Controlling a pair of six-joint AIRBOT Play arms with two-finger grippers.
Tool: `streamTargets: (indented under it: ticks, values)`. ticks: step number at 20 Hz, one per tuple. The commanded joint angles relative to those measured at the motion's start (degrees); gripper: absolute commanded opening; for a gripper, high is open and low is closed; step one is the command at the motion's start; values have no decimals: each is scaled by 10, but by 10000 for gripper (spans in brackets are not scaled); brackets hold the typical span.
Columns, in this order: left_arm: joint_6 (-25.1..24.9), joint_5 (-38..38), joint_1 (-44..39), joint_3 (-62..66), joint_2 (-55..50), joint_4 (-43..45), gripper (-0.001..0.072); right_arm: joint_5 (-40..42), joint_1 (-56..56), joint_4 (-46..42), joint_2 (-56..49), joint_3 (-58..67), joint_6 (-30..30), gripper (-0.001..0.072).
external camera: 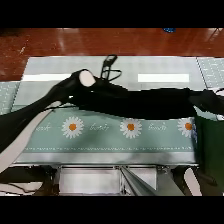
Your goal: Fold the shirts.
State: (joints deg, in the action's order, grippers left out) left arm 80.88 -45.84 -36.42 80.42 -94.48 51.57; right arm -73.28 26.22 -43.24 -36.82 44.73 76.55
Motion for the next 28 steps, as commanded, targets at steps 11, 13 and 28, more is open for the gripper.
streamTargets:
  ticks: [11, 13, 28]
  values:
    - [100, -74, -149, 182, -188, -45, 20, -12, 1, 71, 86, -6, 29, 27]
    - [100, -84, -118, 182, -179, -45, 20, -9, 1, 71, 86, -6, 29, 27]
    - [55, -246, 306, -25, 223, 185, 20, 259, -370, 148, -231, 103, -18, 27]
